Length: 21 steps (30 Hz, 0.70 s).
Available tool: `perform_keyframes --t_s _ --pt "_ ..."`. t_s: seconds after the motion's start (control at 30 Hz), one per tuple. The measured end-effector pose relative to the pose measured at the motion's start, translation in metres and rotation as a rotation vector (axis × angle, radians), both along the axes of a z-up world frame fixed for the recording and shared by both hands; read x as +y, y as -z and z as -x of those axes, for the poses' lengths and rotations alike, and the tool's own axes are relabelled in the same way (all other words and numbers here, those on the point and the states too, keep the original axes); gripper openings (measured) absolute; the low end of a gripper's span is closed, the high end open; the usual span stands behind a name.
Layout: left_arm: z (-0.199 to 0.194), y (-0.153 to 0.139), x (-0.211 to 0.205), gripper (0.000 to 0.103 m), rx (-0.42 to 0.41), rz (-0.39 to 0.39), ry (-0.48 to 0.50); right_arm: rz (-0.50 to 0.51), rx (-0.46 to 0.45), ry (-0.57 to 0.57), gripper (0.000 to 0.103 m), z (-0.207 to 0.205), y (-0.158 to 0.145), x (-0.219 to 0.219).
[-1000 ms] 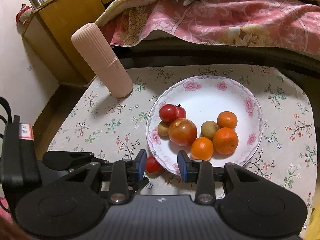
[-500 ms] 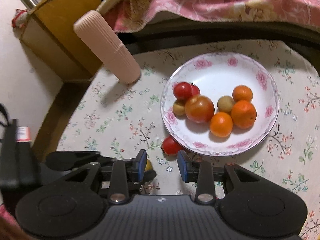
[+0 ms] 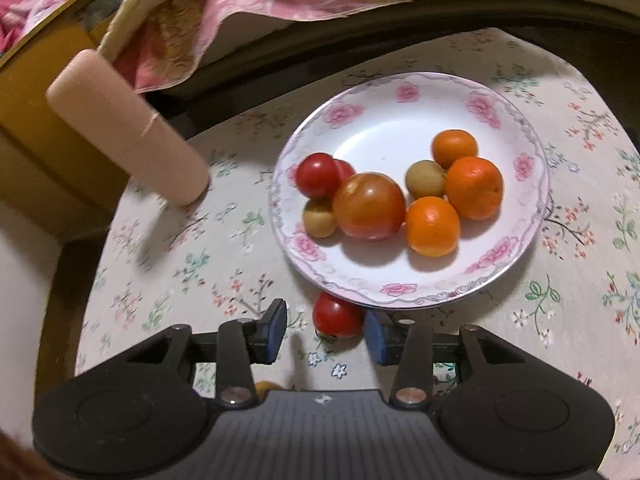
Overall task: Organize fruits
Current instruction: 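Move both open tools back to the loose brown fruit and red tomato, then grasp the small brown fruit with the left tool while the right tool grasps a red tomato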
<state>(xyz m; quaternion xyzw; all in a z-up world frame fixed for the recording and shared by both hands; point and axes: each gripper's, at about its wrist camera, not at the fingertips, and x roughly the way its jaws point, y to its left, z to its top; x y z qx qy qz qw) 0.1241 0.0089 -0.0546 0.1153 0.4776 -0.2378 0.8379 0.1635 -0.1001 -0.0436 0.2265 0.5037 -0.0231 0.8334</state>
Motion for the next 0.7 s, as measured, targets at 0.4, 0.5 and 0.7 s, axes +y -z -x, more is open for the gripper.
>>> perform_keyframes --t_s 0.4,0.5,0.7 --pt "0.000 -0.004 -0.001 0.039 0.000 0.018 -0.015 0.054 0.003 -0.180 0.030 0.018 -0.007 -0.017" --pt "0.001 -0.002 -0.008 0.042 -0.006 0.002 -0.013 0.094 0.023 -0.242 0.030 0.036 -0.015 -0.027" --pt "-0.001 -0.001 -0.016 0.043 -0.014 -0.018 -0.046 0.111 0.028 -0.307 0.030 0.061 -0.030 -0.045"
